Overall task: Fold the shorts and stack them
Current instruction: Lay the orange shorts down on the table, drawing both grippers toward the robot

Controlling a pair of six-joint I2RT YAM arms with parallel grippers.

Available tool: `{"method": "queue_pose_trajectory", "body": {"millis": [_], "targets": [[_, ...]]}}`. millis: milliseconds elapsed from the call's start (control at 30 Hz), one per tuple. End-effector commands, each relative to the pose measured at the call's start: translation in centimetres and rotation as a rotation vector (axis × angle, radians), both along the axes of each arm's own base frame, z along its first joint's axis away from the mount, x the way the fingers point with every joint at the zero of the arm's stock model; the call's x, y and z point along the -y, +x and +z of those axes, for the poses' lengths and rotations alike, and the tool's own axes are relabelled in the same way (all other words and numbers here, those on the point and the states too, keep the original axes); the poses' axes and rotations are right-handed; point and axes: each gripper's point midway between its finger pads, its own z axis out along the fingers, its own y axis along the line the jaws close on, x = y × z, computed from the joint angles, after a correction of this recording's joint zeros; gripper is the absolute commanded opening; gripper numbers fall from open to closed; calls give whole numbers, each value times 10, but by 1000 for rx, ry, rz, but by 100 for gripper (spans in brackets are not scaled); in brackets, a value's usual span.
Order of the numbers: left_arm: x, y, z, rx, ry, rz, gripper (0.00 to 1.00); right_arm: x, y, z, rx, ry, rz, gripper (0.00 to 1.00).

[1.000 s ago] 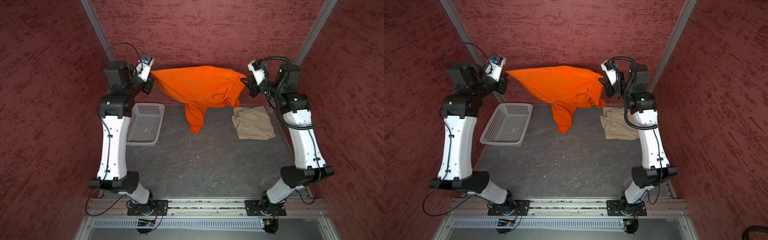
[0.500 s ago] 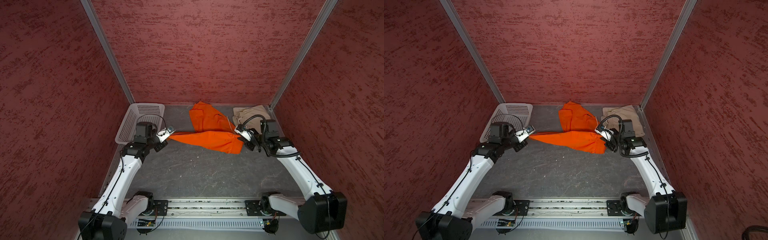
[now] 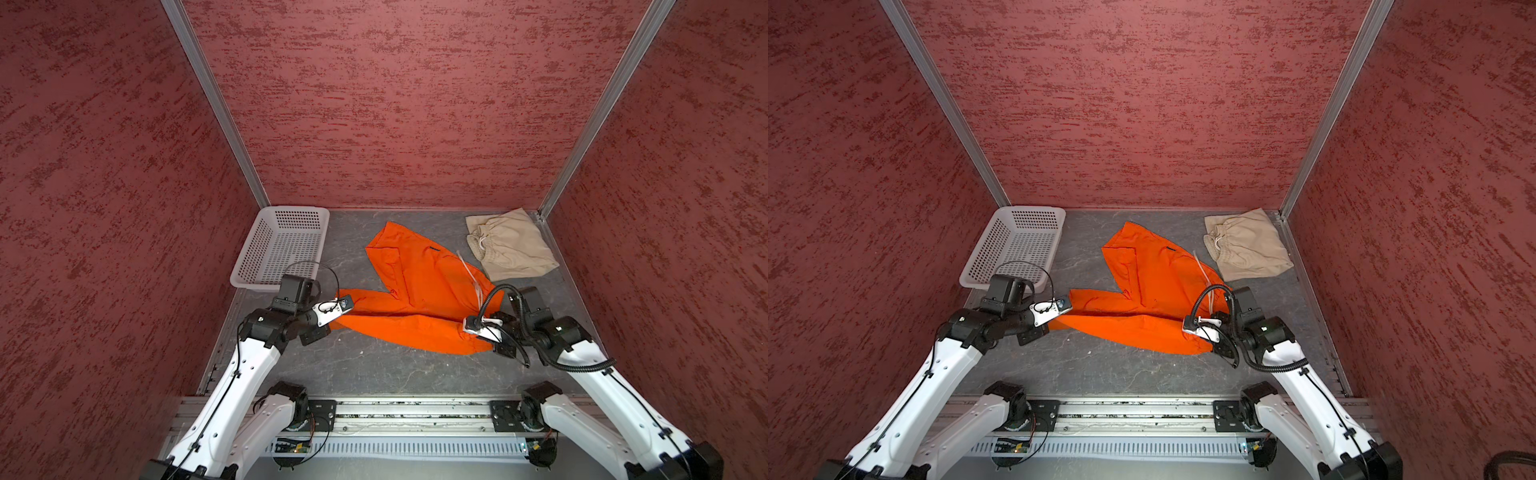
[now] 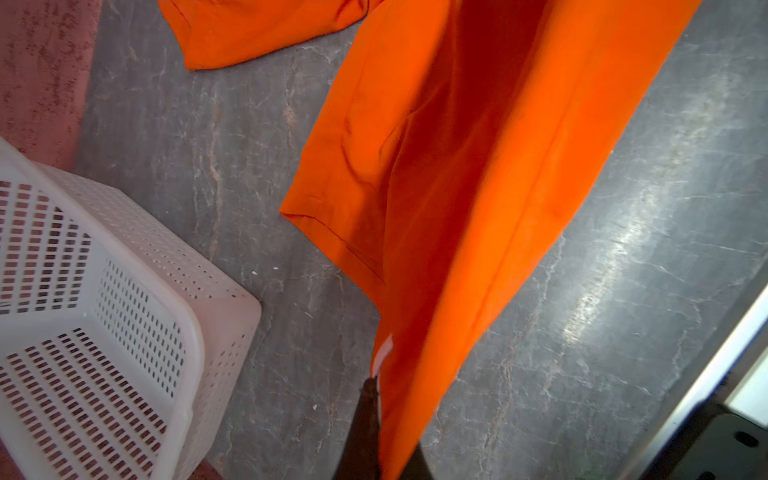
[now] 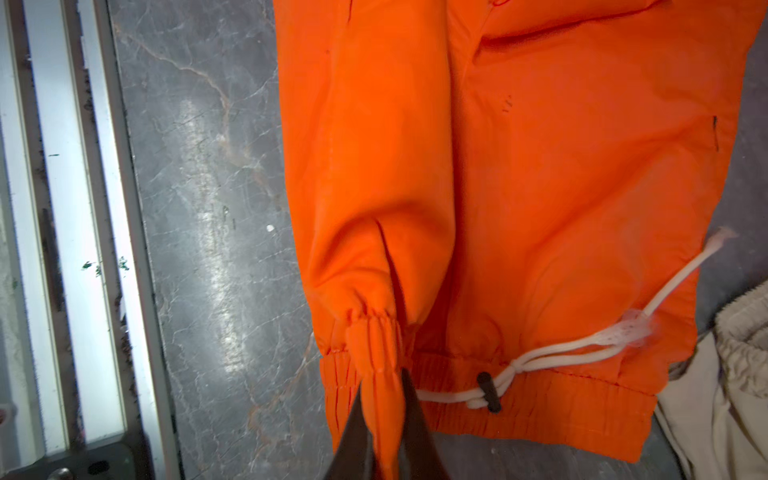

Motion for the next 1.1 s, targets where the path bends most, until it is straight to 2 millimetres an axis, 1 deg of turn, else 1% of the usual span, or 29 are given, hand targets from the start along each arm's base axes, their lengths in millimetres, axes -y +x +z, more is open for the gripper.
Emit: {"method": "queue_pose_trajectory", "body": {"millis": [0,100,167,200,233,300,367,400,467,600,633,700,733,800,967,1033,1067], "targets": [[-5,-9,14,0,10,21,0,6,-28,-2,-80,-15,16,0],[2,8,40,43,-24,34,0,0,-29,13,-101,47,-33,0],[4,15,47,37,-24,32,0,-4,-31,22,-124,73,-40,0],[3,19,46,38,-10,34,0,-2,-30,22,-130,62,-43,0],[2,23,43,42,5,31,0,1,-29,19,-132,37,-48,0],[1,27,31,41,50,10,0,11,-25,9,-114,-40,-42,0],[1,26,15,12,99,-20,1,20,-20,2,-75,-127,-7,0],[0,23,9,-1,123,-32,1,22,-18,1,-59,-155,9,0],[-3,15,-6,-41,163,-51,1,22,-17,0,-41,-198,64,0],[-6,-6,-28,-94,194,-91,1,19,-28,-18,-68,-273,164,0],[-7,-9,-33,-102,204,-92,1,18,-28,-22,-65,-286,174,0],[-10,-6,-38,-80,211,-69,0,15,-20,-26,-45,-297,166,0],[-11,-3,-39,-66,209,-53,0,13,-14,-28,-31,-300,159,0],[-11,4,-39,-41,198,-20,0,6,5,-28,13,-298,126,0],[-11,19,-36,3,194,9,0,-14,73,-26,150,-316,44,0],[-11,29,-32,28,196,27,0,-21,99,-28,180,-346,43,0],[-10,34,-29,41,194,36,0,-25,115,-26,196,-353,35,0]]}}
